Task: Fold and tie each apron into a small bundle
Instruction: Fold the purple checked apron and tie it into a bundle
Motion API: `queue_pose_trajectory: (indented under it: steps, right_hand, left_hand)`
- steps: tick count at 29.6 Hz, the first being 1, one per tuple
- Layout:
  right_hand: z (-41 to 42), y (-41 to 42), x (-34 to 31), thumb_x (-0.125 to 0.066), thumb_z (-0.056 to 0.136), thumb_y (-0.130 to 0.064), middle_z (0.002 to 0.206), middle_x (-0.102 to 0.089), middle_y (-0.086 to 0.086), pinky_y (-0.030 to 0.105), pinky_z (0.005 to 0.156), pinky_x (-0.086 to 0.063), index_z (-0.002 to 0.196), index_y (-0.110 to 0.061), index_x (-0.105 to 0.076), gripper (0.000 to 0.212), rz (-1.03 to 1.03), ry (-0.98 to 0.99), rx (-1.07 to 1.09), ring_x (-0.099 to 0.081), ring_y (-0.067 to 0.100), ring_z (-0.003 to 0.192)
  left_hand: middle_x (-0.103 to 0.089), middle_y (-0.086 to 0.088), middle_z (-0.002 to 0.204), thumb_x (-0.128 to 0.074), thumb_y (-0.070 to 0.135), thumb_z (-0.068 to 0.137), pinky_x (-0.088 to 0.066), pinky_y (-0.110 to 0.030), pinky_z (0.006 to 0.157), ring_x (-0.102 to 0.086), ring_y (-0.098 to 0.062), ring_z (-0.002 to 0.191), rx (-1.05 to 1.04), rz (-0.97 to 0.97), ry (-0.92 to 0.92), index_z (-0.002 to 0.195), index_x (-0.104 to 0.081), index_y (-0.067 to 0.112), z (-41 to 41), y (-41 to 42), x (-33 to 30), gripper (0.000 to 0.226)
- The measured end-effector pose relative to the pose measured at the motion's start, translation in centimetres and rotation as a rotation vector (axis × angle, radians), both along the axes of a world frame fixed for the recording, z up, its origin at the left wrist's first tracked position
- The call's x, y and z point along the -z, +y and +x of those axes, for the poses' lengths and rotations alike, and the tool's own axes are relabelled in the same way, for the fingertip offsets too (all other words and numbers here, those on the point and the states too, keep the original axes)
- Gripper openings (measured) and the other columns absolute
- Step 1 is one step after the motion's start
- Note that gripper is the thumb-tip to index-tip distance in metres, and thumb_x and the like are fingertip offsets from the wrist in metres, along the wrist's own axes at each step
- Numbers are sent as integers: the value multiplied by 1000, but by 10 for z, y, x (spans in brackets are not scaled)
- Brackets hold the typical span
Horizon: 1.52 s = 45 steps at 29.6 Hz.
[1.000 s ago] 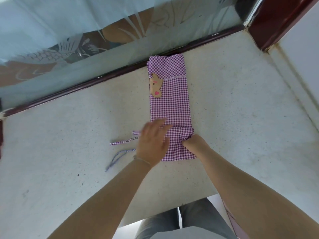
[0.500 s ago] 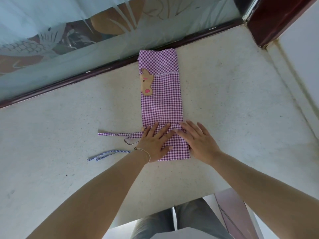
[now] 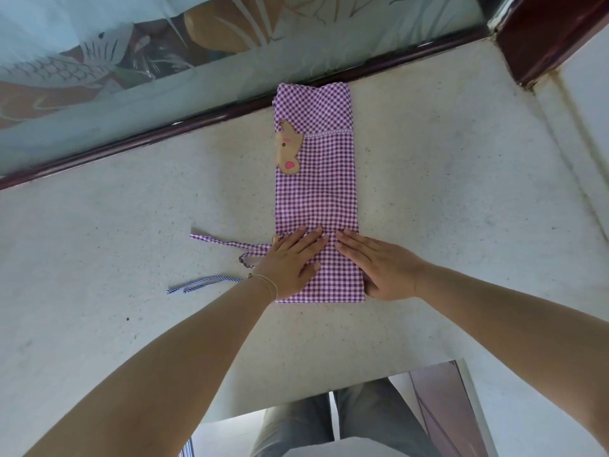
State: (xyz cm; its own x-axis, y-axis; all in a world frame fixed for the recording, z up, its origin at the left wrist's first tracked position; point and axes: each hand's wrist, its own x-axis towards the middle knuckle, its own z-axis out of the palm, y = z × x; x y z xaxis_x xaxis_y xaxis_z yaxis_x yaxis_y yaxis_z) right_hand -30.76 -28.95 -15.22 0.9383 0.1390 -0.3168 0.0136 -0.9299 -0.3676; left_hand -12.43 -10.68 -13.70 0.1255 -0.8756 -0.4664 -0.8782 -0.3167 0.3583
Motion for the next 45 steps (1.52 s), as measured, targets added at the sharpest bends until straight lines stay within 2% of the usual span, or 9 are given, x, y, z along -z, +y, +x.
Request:
queue_pose_trajectory:
  steps: [5, 15, 19, 23, 28, 32, 38, 41, 45]
  right_hand:
    - [2, 0, 2, -40, 79, -70, 161, -5, 7, 37, 117, -1, 153, -11, -6, 101, 13, 1, 28, -1, 18, 147]
    - [4, 20, 8, -75, 71, -39, 112, -70, 2, 37, 88, -50, 116, -14, -65, 53, 12, -363, 214, -67, 20, 99]
    - [-2, 28, -12, -66, 78, -23, 91, -68, 2, 34, 76, -54, 105, -12, -67, 28, 113, -271, 354, -62, 17, 77]
    - [2, 41, -19, -47, 99, -28, 62, -48, -9, 21, 53, -34, 83, -17, -53, 21, 339, -99, 829, -41, 2, 53]
    - [20, 46, -13, -40, 99, -44, 82, -63, -4, 19, 53, -38, 103, -18, -57, 31, 390, 3, 1066, -58, 11, 69]
    - [34, 44, -12, -34, 98, -51, 88, -64, 1, 28, 60, -48, 107, -14, -56, 44, 267, 144, 1126, -62, 19, 77]
    - [36, 46, -22, -37, 99, -46, 90, -61, 1, 28, 56, -45, 120, -10, -46, 42, 165, 213, 1148, -58, 17, 70]
    - [25, 51, -24, -46, 97, -40, 120, -54, 7, 29, 57, -48, 138, -15, -27, 52, 108, 84, 1134, -54, 14, 71]
    - [17, 52, -22, -62, 80, -31, 145, -35, 15, 47, 86, -54, 147, -26, -22, 78, -115, -194, 755, -50, 35, 119]
  left_hand:
    - [2, 23, 151, 0, 53, 89, -4, -43, 120, 1, -11, 147, -89, -66, 91, 144, -2, 41, 1, 1, 9, 56]
    - [-45, 3, 145, -22, 39, 103, -22, -32, 114, -35, -17, 137, -453, 8, 380, 139, -47, 28, -11, -8, -23, 45]
    - [-56, -1, 133, -20, 47, 100, -32, -33, 107, -49, -20, 121, -890, 30, 697, 118, -63, 28, -19, 13, -34, 50]
    - [-44, -9, 145, -19, 50, 100, -31, -41, 113, -40, -28, 134, -1250, 48, 821, 139, -45, 17, -20, 28, -34, 58]
    - [-45, -2, 140, -24, 78, 79, -26, -37, 113, -38, -20, 133, -1210, 7, 854, 145, -34, 20, -23, 21, -41, 89]
    - [-49, 5, 115, -68, 30, 86, -41, -30, 94, -48, -15, 107, -1117, 47, 611, 133, -40, 14, -27, 18, -39, 57]
    - [-60, -12, 105, -47, 11, 92, -46, -36, 87, -55, -27, 95, -1114, 197, 518, 117, -51, 7, -16, 16, -40, 26]
    - [-62, -14, 106, -40, 8, 96, -45, -32, 79, -56, -23, 86, -1109, 241, 544, 115, -51, 5, -16, 18, -43, 23]
    - [-59, -9, 108, -40, 10, 98, -44, -28, 77, -59, -16, 84, -1061, 261, 581, 126, -44, 8, -19, 20, -49, 29]
